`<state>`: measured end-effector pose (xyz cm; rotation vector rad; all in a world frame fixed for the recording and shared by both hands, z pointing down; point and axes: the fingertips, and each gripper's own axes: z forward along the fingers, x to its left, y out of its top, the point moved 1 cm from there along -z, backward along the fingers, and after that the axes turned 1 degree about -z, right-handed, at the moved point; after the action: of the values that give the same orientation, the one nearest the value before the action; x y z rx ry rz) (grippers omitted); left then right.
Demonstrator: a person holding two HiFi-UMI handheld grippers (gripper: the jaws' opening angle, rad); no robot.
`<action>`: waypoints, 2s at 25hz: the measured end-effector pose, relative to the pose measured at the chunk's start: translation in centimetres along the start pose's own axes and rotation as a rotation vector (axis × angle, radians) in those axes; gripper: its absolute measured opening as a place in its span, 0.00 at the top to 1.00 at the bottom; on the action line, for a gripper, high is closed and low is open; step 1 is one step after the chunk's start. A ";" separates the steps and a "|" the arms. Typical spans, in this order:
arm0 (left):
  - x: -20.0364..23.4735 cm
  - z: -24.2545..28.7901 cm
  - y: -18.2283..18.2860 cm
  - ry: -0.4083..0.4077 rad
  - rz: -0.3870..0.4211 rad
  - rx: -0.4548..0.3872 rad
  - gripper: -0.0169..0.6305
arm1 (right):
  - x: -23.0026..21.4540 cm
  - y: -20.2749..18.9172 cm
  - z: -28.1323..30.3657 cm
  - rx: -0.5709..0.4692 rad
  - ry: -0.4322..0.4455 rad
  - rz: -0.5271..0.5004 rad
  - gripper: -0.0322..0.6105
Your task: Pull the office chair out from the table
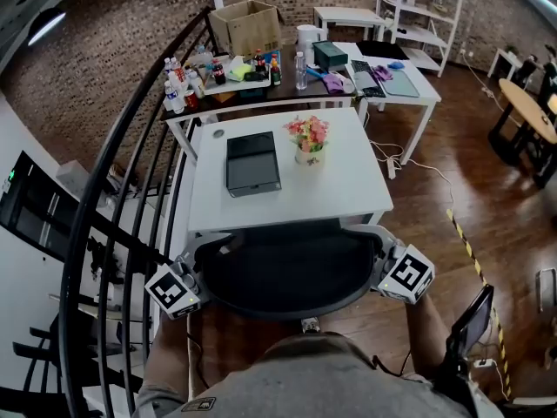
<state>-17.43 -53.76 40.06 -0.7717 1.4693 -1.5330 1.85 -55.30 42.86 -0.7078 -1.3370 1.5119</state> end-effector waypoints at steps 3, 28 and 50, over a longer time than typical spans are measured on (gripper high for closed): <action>-1.8 -0.4 0.7 -0.022 -0.001 -0.020 0.58 | 1.7 0.3 -0.9 0.002 0.005 0.008 0.58; -13.2 -6.4 1.1 -0.093 0.009 -0.002 0.60 | 14.2 0.2 -6.4 0.022 -0.031 0.054 0.59; -22.2 -8.6 1.5 -0.071 -0.019 -0.007 0.59 | 21.9 0.3 -11.9 0.038 0.000 0.065 0.59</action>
<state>-14.92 -30.00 40.34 -0.8374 1.4194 -1.5001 4.18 -30.52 43.49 -0.7335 -1.2935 1.5851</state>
